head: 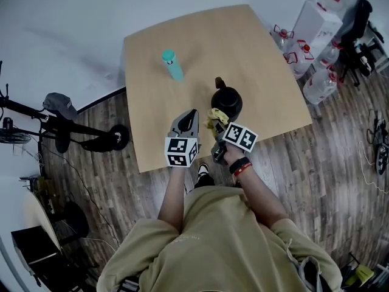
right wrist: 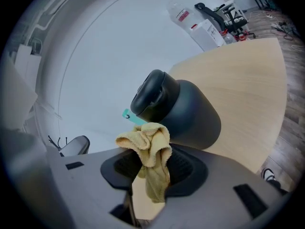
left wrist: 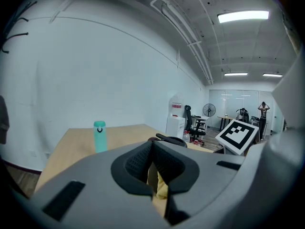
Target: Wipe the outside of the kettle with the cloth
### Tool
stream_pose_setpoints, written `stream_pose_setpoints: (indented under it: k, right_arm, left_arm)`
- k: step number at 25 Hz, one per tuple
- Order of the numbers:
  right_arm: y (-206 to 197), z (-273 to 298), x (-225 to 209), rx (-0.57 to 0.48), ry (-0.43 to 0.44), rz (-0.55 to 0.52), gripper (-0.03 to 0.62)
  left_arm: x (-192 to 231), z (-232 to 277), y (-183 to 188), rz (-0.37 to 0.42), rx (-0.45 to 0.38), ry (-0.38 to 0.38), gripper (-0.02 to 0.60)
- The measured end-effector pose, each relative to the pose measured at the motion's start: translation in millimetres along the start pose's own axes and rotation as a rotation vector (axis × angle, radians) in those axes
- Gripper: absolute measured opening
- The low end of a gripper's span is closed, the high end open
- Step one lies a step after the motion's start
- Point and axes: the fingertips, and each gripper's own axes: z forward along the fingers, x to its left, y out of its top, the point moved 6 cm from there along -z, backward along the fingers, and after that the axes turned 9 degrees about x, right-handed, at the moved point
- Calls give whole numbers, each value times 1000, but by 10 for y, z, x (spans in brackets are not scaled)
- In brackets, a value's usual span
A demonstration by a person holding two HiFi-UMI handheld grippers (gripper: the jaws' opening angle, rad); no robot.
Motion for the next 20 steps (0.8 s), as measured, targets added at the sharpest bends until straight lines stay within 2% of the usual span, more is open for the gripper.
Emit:
stream_pose_setpoints:
  k: [9,16,20]
  right_arm:
    - [122,-286,-233,91,28,-152,155]
    - [311,-477,-409,145,-5,-283,155]
    - [432,-533,-474,185,-41,-411,155]
  left_arm:
    - [-347,64,-47,8,10,-1,25]
    - [-520,86,-142,10,33,-3,25]
    - [-575,92,-166,15,39,-7,25]
